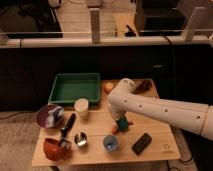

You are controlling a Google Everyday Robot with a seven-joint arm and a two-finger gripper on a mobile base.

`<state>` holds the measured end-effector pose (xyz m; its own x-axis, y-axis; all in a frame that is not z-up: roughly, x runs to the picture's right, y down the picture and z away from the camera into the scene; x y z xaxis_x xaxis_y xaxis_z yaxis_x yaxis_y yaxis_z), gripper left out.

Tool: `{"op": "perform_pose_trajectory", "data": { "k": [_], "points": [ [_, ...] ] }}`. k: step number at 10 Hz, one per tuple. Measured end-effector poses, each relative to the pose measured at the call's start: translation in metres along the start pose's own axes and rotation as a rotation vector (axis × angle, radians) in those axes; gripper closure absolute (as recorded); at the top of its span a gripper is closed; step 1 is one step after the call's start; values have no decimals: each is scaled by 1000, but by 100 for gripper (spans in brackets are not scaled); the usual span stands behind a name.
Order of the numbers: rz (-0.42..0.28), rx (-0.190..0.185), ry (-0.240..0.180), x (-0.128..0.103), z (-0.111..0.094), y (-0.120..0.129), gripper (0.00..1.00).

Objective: Place sponge in metal cup

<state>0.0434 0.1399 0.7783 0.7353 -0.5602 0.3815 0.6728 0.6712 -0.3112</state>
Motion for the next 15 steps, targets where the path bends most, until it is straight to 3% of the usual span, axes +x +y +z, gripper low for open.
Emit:
{"op": "perform_pose_trajectory", "data": {
  "k": [4, 8, 9, 10, 13, 15],
  "points": [
    [-15, 6, 22, -1, 0, -3, 96],
    [-17, -1, 19, 8, 4, -3, 61],
    [-23, 1, 22, 9, 5, -4, 58],
    [-29, 2, 24, 9, 5, -5, 61],
    [-45, 4, 31, 10, 7, -9, 87],
    [-51, 4, 34, 13, 8, -10, 86]
  ]
}}
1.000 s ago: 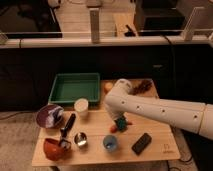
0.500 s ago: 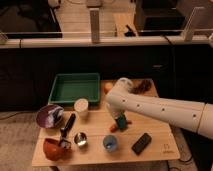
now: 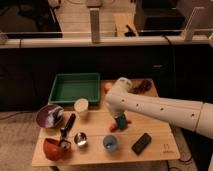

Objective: Place sponge in metal cup

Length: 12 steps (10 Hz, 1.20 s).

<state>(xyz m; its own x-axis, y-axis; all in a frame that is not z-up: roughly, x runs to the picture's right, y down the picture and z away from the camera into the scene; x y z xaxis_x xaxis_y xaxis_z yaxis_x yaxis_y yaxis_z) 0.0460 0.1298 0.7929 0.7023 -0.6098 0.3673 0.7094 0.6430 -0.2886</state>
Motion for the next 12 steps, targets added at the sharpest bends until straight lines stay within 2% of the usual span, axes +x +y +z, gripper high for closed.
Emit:
{"op": "perform_pose_trajectory", "data": {
  "k": [1, 5, 7, 8, 9, 10, 12],
  "points": [
    [-3, -1, 1, 2, 1, -1, 77],
    [-14, 4, 11, 7, 2, -4, 70],
    [-21, 5, 14, 10, 3, -6, 54],
    [-23, 4, 15, 12, 4, -6, 51],
    [-25, 1, 17, 14, 4, -5, 52],
    [-27, 0, 16, 15, 4, -5, 58],
    [-41, 8, 1, 11, -5, -10, 78]
  ]
}}
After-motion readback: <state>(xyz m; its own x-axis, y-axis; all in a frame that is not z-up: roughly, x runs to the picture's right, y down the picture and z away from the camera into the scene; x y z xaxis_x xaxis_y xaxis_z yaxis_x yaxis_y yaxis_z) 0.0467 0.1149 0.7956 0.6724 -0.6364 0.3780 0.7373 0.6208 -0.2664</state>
